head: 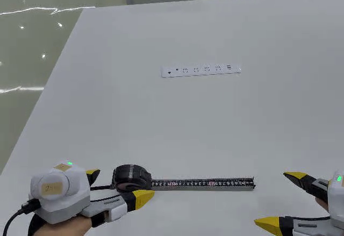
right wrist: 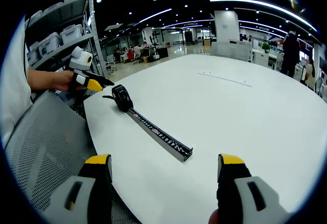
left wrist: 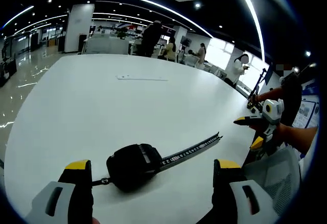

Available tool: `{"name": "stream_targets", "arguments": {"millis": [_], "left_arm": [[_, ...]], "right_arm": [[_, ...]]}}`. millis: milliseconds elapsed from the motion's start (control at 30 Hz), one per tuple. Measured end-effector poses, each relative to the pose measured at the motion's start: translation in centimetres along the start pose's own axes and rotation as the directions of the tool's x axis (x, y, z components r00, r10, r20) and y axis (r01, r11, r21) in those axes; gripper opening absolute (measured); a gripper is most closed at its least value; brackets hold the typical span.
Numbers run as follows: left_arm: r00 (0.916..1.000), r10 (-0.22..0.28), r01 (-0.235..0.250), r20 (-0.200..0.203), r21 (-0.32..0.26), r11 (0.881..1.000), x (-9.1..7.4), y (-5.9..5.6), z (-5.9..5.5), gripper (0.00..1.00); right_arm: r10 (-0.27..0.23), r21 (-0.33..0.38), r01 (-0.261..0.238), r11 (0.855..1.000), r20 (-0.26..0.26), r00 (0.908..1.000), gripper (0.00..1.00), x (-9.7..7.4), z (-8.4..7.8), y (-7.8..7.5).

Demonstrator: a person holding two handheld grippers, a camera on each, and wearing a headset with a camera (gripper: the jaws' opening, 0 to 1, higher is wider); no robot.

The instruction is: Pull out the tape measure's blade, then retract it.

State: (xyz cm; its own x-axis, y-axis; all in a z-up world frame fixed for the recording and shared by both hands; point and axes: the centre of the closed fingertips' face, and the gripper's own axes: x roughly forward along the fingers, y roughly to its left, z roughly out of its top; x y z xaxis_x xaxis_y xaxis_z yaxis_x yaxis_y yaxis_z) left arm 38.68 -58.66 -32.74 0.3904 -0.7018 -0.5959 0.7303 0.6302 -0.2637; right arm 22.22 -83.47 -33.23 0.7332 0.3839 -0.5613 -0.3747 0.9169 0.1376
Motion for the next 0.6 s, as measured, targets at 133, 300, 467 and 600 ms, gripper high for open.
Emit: {"name": "stream_targets", "arguments": {"millis": [133,300,467,600], "left_arm": [[0.9998,0.007,-0.007,-0.018,-0.016,1.0,0.7,-0.1,-0.4,0.95],[0.9989,0.03,-0.032,-0.036,-0.042,0.999,1.4,0.2,-0.9,0.95],[0.9988,0.03,-0.032,-0.04,-0.069,0.997,1.9,0.1,-1.2,0.94],[0.9991,0.026,-0.028,-0.032,-0.078,0.997,2.1,-0.1,-1.3,0.92]], "right_arm": [[0.001,0.004,-0.001,1.0,0.005,1.0,0.85,0.1,0.1,-0.3],[0.001,0.008,-0.001,1.0,0.006,1.0,0.85,0.2,0.0,-0.8],[0.001,0.012,-0.001,1.0,0.008,1.0,0.85,0.4,0.0,-1.0],[0.003,0.01,-0.003,1.0,0.007,1.0,0.85,0.5,0.0,-1.2]]}}
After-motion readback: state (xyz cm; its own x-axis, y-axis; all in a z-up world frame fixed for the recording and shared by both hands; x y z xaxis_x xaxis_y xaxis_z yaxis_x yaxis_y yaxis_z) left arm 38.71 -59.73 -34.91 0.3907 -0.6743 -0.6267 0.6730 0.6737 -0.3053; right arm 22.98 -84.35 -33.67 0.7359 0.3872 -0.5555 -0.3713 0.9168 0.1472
